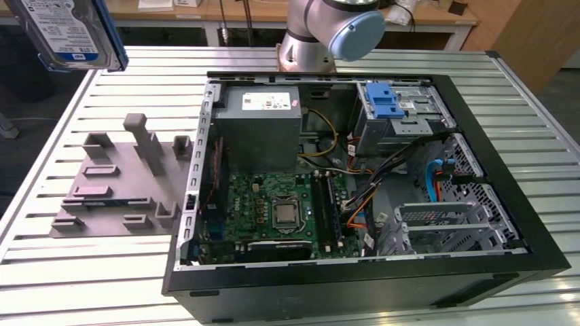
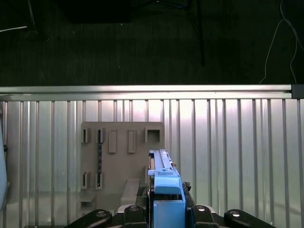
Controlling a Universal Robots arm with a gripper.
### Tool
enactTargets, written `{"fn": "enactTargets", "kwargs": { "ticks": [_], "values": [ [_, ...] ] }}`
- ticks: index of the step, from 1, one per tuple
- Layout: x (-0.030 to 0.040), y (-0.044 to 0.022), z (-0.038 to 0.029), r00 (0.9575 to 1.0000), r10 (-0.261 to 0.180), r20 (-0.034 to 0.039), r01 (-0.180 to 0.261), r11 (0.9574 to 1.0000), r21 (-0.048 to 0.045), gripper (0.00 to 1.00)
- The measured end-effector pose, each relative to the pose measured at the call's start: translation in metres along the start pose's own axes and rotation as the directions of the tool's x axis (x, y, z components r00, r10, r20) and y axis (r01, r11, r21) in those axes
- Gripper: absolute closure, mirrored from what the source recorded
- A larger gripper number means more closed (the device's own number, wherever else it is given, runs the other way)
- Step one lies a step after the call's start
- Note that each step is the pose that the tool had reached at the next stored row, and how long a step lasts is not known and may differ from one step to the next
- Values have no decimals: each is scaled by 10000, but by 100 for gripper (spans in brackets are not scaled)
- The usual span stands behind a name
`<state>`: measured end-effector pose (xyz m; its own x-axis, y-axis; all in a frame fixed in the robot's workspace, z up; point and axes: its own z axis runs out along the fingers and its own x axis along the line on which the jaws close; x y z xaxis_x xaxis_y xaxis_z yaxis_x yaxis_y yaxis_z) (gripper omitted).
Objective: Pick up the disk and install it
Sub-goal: 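Pick up the disk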
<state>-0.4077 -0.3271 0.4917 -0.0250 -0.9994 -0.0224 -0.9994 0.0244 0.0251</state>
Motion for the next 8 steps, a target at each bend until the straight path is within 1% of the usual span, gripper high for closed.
{"fn": "enactTargets", "kwargs": {
  "ticks": [5,8],
  "values": [
    [0,-5,0,10000,-2,0,2,10000,0,64],
    [1,-30,-1,10000,-2,0,2,10000,0,64]
  ]
}}
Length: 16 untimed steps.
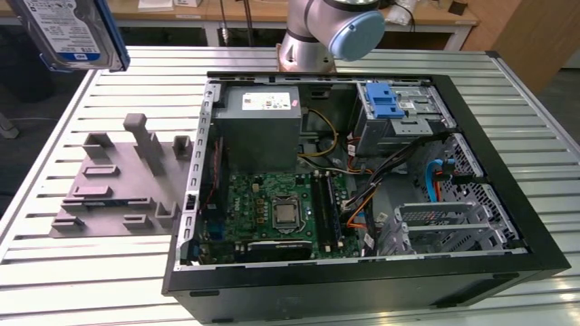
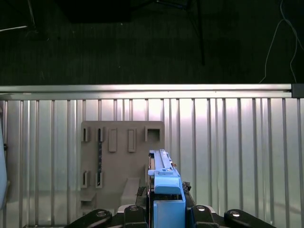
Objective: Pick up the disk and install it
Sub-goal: 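Pick up the disk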
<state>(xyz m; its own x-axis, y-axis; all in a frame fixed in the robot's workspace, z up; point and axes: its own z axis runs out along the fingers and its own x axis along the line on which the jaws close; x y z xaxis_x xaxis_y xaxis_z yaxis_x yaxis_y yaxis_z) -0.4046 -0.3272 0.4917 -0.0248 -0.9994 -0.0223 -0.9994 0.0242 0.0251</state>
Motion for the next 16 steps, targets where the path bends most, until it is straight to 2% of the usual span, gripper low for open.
{"fn": "enactTargets", "kwargs": {
  "ticks": [7,13,14,16],
  "values": [
    [16,-72,-2,10000,0,0,0,10000,0,64],
    [59,-149,-5,10000,0,0,0,10000,-1,64],
    [149,-308,-11,10000,-1,0,1,10000,-4,64],
    [148,-323,-11,10000,0,0,0,10000,-4,64]
  ]
}}
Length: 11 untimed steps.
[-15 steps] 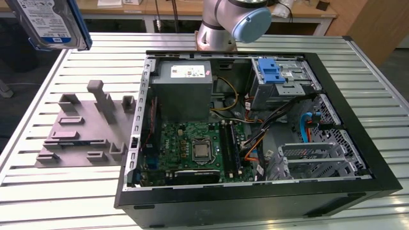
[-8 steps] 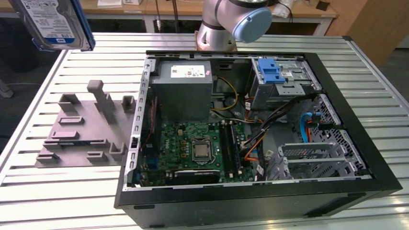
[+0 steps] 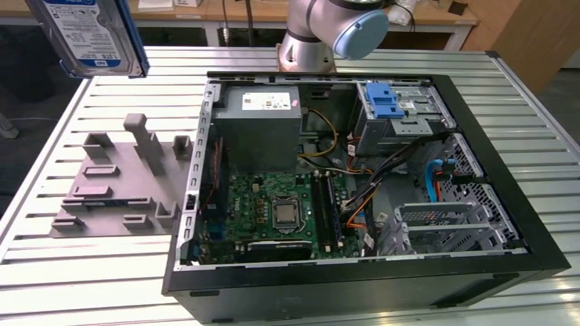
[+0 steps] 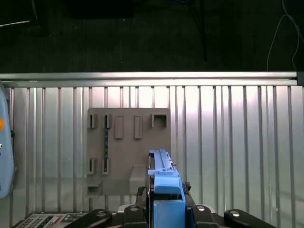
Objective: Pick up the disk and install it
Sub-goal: 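Pick up the disk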
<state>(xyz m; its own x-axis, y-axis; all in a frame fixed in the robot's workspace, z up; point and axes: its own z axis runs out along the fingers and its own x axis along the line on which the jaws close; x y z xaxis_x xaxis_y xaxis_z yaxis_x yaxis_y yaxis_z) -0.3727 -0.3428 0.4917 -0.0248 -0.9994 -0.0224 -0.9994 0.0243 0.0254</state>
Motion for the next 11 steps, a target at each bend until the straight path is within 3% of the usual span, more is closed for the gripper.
{"fn": "enactTargets", "kwargs": {
  "ticks": [11],
  "values": [
    [-1,-23,-1,10000,0,-1,0,10000,-1,64]
  ]
}}
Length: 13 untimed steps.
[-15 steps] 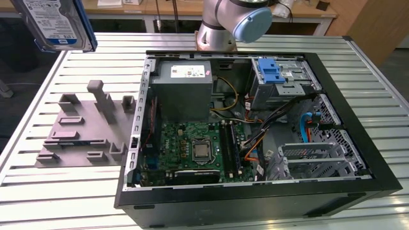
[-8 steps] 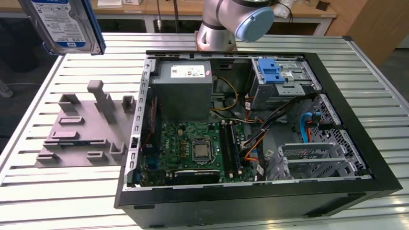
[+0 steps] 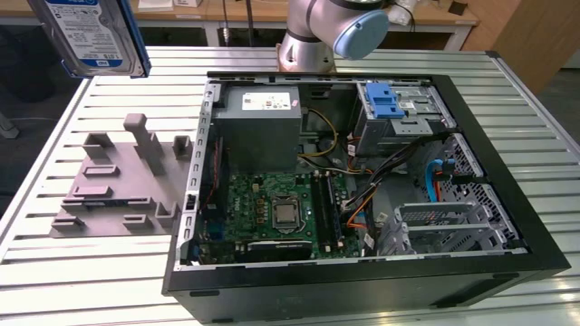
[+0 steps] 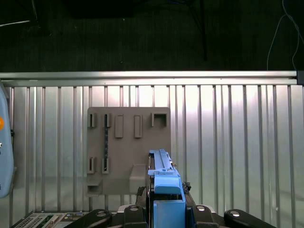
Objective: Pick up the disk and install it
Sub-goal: 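Pick up the disk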
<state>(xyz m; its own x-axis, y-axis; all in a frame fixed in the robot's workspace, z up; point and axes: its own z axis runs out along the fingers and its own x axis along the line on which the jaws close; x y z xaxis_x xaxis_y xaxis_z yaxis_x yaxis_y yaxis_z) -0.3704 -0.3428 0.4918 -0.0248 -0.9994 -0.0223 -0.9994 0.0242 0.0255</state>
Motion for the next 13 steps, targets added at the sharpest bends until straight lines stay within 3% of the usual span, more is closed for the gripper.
{"fn": "enactTargets", "kwargs": {
  "ticks": [13],
  "values": [
    [0,-17,0,10000,0,1,0,10000,0,64]
  ]
}}
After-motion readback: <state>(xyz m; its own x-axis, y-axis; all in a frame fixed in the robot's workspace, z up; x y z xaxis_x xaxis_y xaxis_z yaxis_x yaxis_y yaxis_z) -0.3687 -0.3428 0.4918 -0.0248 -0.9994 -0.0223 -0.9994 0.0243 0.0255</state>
